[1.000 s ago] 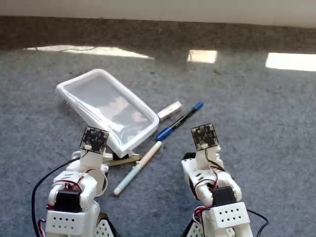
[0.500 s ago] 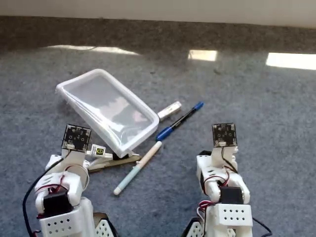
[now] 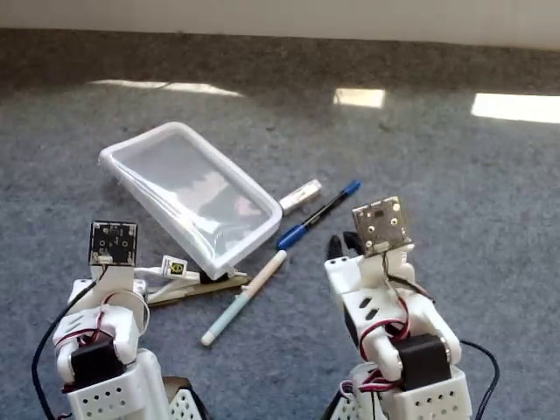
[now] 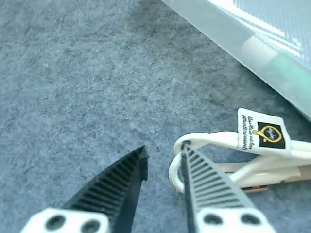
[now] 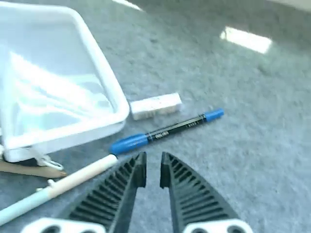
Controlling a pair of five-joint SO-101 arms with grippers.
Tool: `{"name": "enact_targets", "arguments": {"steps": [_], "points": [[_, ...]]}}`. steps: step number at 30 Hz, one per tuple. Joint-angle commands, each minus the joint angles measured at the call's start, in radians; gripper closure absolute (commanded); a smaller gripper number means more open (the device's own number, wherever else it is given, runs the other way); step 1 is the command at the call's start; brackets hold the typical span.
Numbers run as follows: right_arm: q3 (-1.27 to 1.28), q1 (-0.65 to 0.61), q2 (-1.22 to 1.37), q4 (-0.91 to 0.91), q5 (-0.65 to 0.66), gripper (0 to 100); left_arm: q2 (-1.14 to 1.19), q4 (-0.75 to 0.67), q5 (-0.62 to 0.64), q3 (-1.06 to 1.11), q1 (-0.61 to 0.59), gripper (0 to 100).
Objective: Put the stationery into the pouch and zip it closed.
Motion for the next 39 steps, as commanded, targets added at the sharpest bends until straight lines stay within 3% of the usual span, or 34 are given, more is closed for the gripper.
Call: {"name": "enact_targets", "arguments": {"steps": [1,7,17,29,39], "points": [[-0.111,-0.133,0.008,0.005,0.003,96.9,-0.002,-0.031,0.057,-0.047,-0.015,83],[-0.120,-0.311,0.202,-0.022,-0.035,99.3,-0.002,-0.048,0.061,-0.045,-0.022,83],[-0.229,-0.421,0.682,-0.170,-0.083,99.3,-0.002,-0.106,0.153,-0.045,-0.185,82],[-0.242,-0.429,1.069,-0.486,-0.083,99.3,-0.002,-0.106,0.153,-0.044,-0.182,82],[-0.498,-0.355,1.399,-0.720,-0.081,99.2,-0.002,-0.106,0.153,-0.044,-0.182,82]]}}
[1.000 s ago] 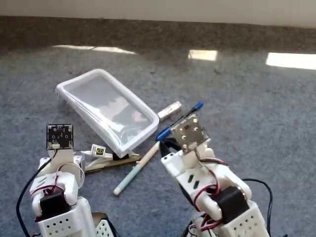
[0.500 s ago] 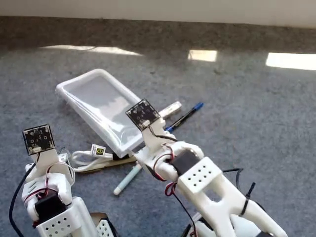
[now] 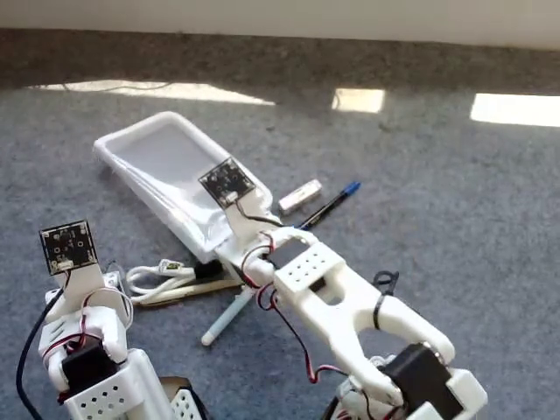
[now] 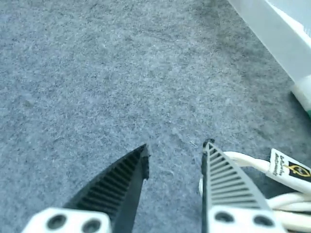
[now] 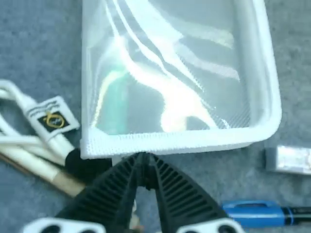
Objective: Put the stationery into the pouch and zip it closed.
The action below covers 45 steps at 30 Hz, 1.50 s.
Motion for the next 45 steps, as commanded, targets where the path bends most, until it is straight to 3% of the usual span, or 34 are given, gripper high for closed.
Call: {"name": "enact_targets", "arguments": {"steps": [1,7,14,25,28,33,45], "points": [[-0.160,0.058,0.102,-0.099,-0.008,99.2,-0.002,-0.020,0.011,-0.042,-0.012,82],[-0.366,0.122,0.249,-0.139,-0.009,99.3,-0.002,-0.020,0.011,-0.042,-0.012,82],[-0.415,0.125,0.145,-0.128,-0.049,99.3,-0.002,-0.020,0.011,-0.042,-0.012,82],[-0.357,0.117,-0.090,0.159,-0.092,99.1,-0.002,-0.020,0.011,-0.042,-0.012,82],[-0.358,0.090,-0.091,0.245,-0.094,93.6,-0.002,-0.020,0.011,-0.042,-0.012,82],[-0.357,0.044,-0.090,0.331,-0.215,83.9,-0.002,-0.018,0.011,-0.042,-0.012,82],[-0.371,0.007,0.101,0.332,-0.404,83.2,-0.002,-0.014,0.008,-0.042,-0.012,82]]}}
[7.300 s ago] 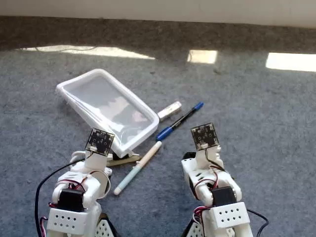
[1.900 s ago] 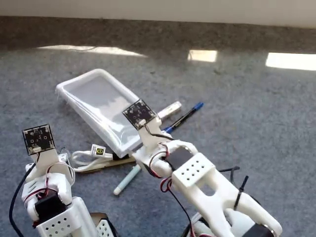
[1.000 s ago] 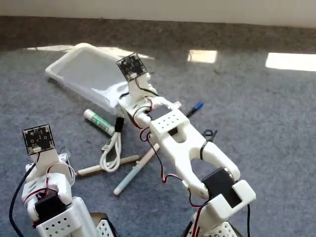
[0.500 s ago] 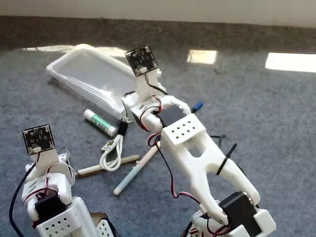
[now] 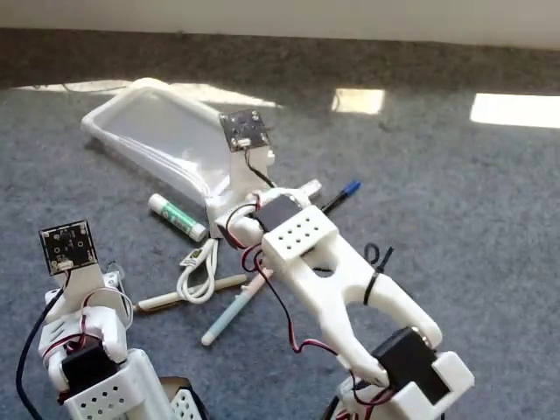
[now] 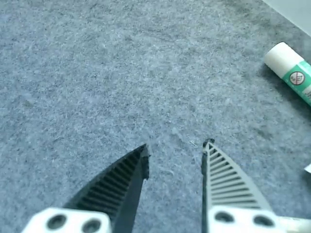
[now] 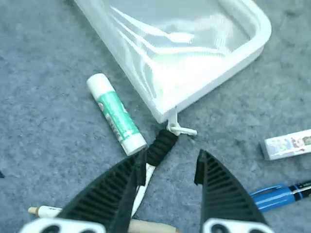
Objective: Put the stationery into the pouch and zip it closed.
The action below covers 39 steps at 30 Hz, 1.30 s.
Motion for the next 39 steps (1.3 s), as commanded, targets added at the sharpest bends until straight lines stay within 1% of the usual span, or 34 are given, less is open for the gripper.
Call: {"name": "enact_targets", "arguments": {"steps": [1,16,25,32,36,39], "points": [[-0.041,-0.012,0.045,-0.002,-0.020,83.2,-0.002,-0.014,0.008,-0.041,-0.012,82],[-0.265,-0.033,0.348,-0.001,-0.026,83.2,-0.002,-0.017,0.006,-0.028,-0.012,82],[-0.275,-0.070,0.375,-0.004,-0.026,83.3,-0.002,-0.026,0.006,-0.021,-0.012,82],[-0.271,-0.028,0.384,-0.004,-0.028,83.5,-0.002,-0.026,0.006,-0.021,-0.012,82],[-0.280,-0.031,0.470,-0.002,-0.023,83.5,-0.002,-0.026,0.006,-0.021,-0.012,82],[-0.334,-0.027,0.489,0.050,-0.025,83.6,-0.002,-0.023,0.006,-0.019,-0.012,82]]}}
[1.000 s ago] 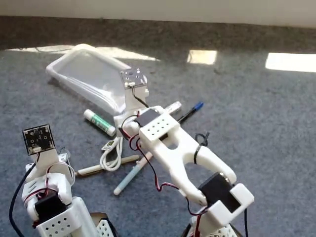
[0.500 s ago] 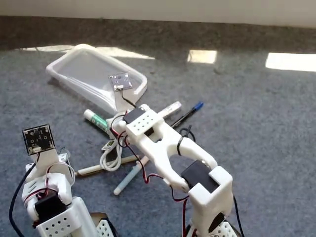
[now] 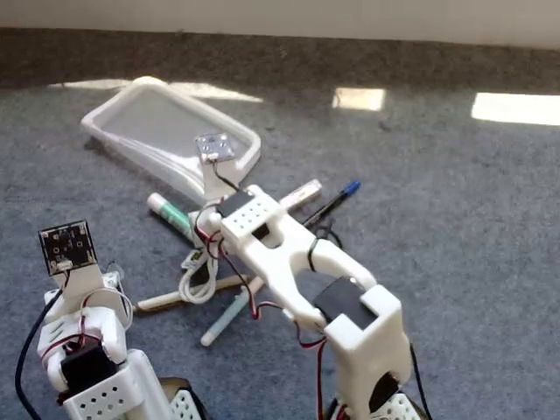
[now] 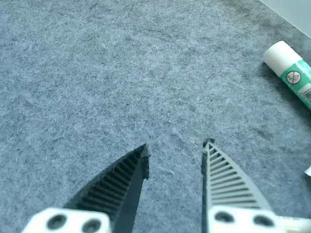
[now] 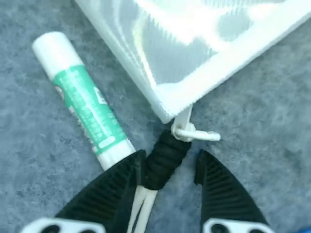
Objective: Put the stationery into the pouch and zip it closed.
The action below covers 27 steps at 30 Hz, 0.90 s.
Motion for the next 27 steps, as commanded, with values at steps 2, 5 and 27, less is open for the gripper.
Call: {"name": "enact_targets", "arguments": {"steps": [2,5,27], "points": [[-0.101,0.021,0.001,0.117,-0.006,83.6,-0.002,-0.021,0.006,-0.019,-0.012,82],[-0.136,0.024,0.004,0.170,-0.006,83.6,-0.002,-0.023,0.006,-0.019,-0.012,82],[-0.143,0.038,0.004,0.309,0.166,92.6,-0.002,-0.025,0.006,-0.015,-0.012,82]]}}
